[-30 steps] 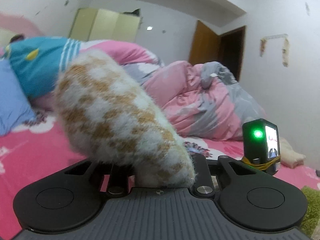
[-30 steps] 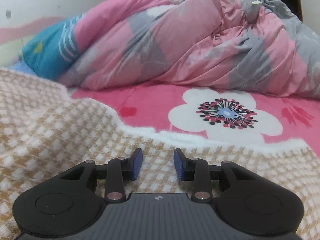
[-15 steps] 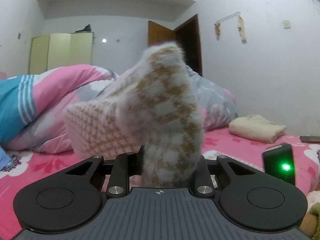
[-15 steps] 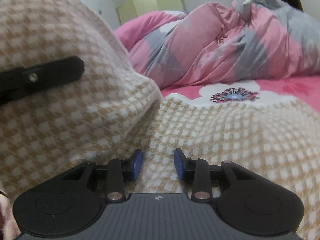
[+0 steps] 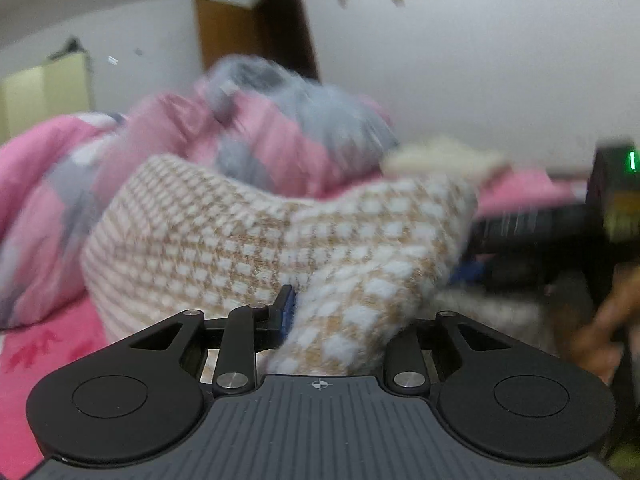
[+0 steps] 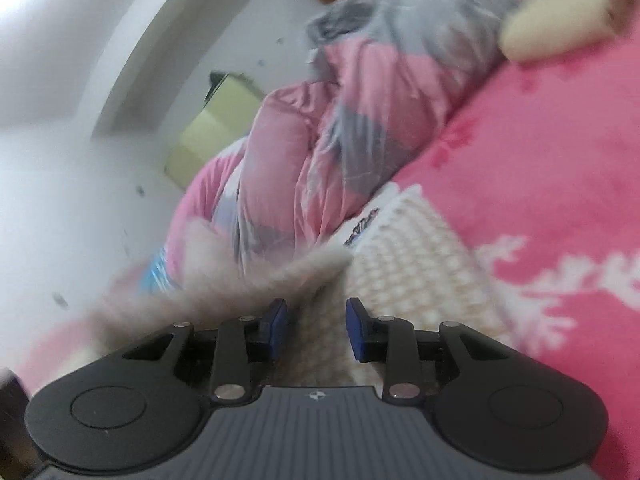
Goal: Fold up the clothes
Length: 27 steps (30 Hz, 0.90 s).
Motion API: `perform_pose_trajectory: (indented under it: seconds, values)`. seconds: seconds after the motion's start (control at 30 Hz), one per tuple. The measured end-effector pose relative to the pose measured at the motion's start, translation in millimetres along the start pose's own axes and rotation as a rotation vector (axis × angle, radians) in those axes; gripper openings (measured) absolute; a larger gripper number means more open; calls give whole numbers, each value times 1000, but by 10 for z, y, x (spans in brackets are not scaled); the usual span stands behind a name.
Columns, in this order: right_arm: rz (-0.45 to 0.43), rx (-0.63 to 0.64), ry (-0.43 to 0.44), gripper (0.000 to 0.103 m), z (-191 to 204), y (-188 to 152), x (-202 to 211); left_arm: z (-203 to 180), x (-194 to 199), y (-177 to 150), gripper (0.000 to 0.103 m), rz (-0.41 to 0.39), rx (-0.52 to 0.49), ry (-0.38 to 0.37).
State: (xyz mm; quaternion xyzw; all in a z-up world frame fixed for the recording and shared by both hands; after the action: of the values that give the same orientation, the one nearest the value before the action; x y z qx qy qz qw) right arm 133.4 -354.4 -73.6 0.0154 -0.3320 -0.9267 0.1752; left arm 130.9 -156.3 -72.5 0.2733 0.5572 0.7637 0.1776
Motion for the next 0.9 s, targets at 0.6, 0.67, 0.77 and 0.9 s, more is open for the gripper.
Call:
perform_pose_trajectory:
  seconds: [0.6,0.67,0.77,0.9]
  values:
    - [194,-127,273,84,540,-243,193,-213,46,-217,55,0,12,-73]
    - [249,-124,238,82,579,-342,52,-218,96,-223,56,-14,35,-70]
    - [293,-153,205,69,589,-443,-131,-244,207,-239,58,-36,71,-72]
    - [311,-180,123,52,476,-527,-301,-232,430,-247,61,-63,125,-83]
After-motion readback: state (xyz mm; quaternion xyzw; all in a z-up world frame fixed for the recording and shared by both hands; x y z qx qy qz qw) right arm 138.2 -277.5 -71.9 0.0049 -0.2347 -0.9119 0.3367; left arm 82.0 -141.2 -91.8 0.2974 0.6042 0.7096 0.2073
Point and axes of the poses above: each gripper's, at about its wrist camera, not at the fingertips, and x roughly against the way its jaws point, z to its left, y to its top, the point moved 10 cm from there along -x, roughly the way its jaws point, and after that the axes turned 7 degrees about -z, right-handed, at the moved point
